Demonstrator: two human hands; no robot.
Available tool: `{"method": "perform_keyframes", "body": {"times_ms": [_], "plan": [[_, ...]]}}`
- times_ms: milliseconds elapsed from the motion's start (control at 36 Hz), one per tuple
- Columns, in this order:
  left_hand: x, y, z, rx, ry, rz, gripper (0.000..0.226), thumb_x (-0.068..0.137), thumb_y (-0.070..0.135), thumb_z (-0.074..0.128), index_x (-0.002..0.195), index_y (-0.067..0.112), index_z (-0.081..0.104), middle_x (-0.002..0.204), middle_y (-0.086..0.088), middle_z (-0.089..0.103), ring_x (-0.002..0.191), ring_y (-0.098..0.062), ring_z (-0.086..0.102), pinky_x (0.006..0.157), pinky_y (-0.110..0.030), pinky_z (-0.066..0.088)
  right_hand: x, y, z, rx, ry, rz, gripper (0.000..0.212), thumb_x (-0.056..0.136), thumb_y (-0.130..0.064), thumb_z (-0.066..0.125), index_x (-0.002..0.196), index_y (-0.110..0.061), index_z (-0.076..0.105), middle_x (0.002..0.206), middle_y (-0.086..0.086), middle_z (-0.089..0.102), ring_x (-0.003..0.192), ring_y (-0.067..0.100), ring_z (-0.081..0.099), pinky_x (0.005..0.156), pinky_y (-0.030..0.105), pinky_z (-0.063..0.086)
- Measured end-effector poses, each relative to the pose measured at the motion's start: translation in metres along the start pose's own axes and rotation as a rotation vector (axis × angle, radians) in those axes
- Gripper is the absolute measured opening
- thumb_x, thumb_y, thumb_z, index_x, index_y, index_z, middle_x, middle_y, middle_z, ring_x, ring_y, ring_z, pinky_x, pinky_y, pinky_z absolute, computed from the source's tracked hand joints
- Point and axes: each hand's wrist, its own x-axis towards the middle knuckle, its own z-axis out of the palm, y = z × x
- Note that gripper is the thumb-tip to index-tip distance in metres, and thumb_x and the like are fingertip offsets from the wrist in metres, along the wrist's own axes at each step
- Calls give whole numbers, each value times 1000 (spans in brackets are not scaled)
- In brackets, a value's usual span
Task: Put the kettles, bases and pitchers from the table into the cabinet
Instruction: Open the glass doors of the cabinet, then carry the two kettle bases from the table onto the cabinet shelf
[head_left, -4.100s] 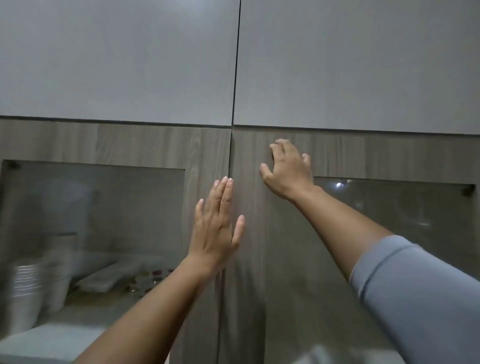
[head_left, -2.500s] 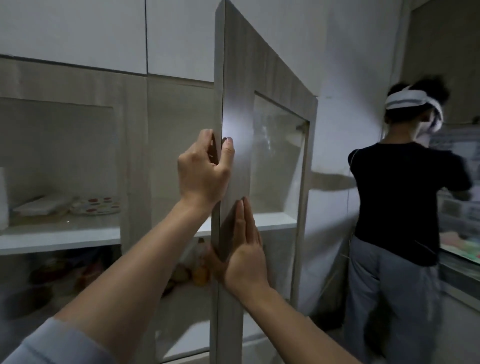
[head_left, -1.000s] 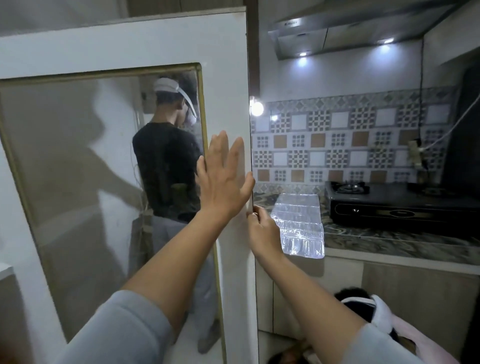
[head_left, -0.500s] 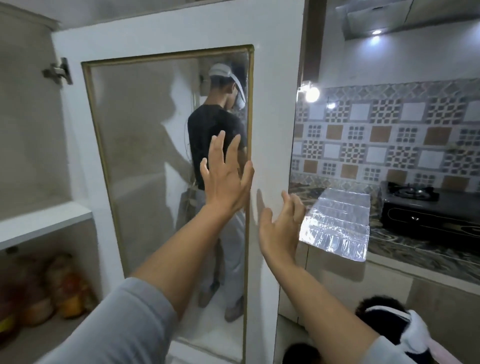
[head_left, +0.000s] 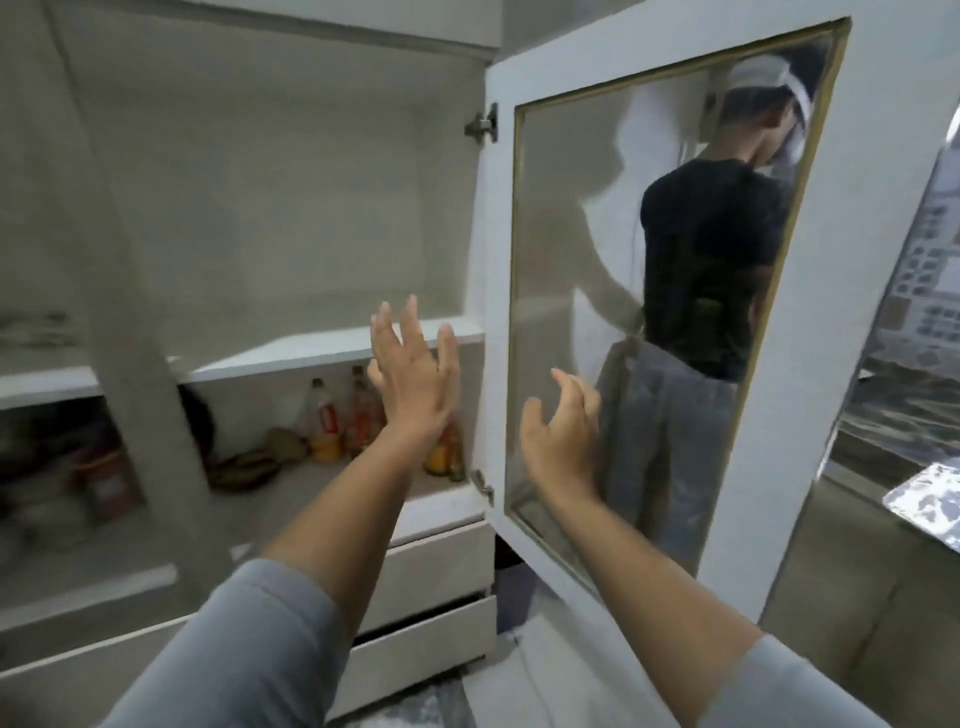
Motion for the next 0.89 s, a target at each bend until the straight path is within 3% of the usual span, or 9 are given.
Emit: {"method": "perform_keyframes", "body": {"times_ms": [56,250,528,694,806,889], "plan": [[5,-20,-28,32,62,-26,54,98,41,31,149,24,21,160,-4,5,147,-21,3,115,-52,7,-8,-14,22,21,-41,-25,45,93,-14,44,138,-10,41,147,6,32,129,19,40,88,8,23],[11,-93,-126,127,267,-144,54,98,39,34,148,23,24,159,-6,9,147,-19,4,115,-50,9,-47,-61,112,119,-257,-124,43,91,-16,46,134,-11,46,143,6,37,131,18,39,104,21,26],[-9,-208,-250,168,482,-302,54,94,41,38,143,20,35,156,-6,17,145,-20,12,113,-48,14,-125,-141,254,245,-521,-202,40,89,-13,49,128,-7,51,137,11,40,129,22,40,108,26,26],[-18,-285,-323,198,573,-412,49,97,37,38,144,20,33,157,-6,16,145,-21,14,114,-43,15,-177,-185,344,264,-667,-275,33,88,-11,51,121,-8,56,131,10,45,122,21,45,96,14,24],[-26,-336,-366,225,649,-511,48,98,33,40,142,17,36,156,-10,19,143,-23,17,112,-40,19,-209,-201,397,253,-763,-260,30,88,-15,51,117,-10,58,131,8,44,121,21,46,101,25,32],[-40,-379,-398,264,688,-592,47,97,33,42,141,16,38,154,-11,23,142,-24,18,112,-39,19,-239,-210,439,236,-831,-235,29,88,-14,51,116,-10,58,132,8,43,116,22,48,92,21,32]]}}
